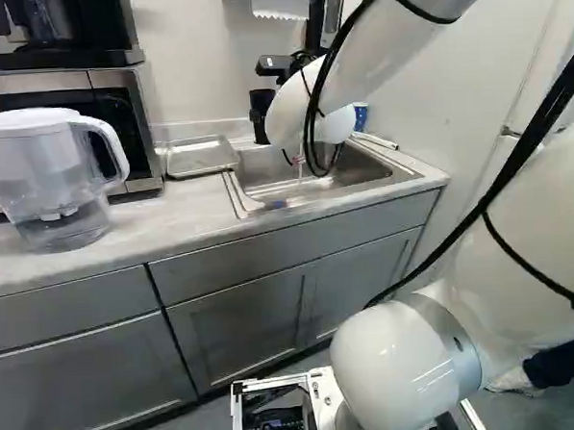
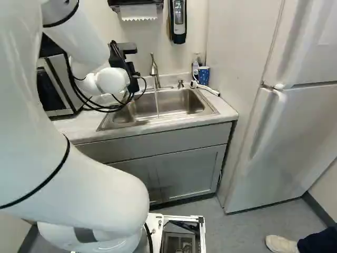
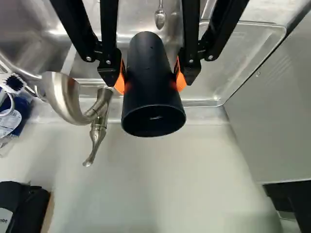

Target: Rinse the cup and place it in the tray

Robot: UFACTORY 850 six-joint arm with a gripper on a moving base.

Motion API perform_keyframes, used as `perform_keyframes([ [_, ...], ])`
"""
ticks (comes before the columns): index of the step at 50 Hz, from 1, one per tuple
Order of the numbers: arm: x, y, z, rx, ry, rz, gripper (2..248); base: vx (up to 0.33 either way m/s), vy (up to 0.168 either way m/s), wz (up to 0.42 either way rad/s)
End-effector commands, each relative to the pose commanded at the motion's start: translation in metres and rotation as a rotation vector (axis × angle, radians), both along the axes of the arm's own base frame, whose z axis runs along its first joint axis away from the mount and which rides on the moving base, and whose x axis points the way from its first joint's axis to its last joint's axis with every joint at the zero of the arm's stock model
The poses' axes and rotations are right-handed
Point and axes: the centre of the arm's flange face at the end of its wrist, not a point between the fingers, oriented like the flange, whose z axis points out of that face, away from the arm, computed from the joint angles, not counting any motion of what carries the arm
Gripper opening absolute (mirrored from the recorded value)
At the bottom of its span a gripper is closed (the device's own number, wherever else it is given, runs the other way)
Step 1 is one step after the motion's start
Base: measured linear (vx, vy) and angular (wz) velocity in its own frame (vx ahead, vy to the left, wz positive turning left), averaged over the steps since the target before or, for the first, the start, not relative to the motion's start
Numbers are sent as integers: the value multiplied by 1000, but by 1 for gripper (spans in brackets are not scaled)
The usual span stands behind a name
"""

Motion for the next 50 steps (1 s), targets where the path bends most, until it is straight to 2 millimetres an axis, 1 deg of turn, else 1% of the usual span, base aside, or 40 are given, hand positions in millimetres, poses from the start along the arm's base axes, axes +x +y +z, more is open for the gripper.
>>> perform_keyframes([
  [7,6,10,8,3,-14,19,119,0,0,0],
  [14,7,18,15,6,-26,36,119,0,0,0],
  [26,7,18,15,29,-19,32,119,0,0,0],
  [50,7,18,15,254,54,-3,119,0,0,0],
])
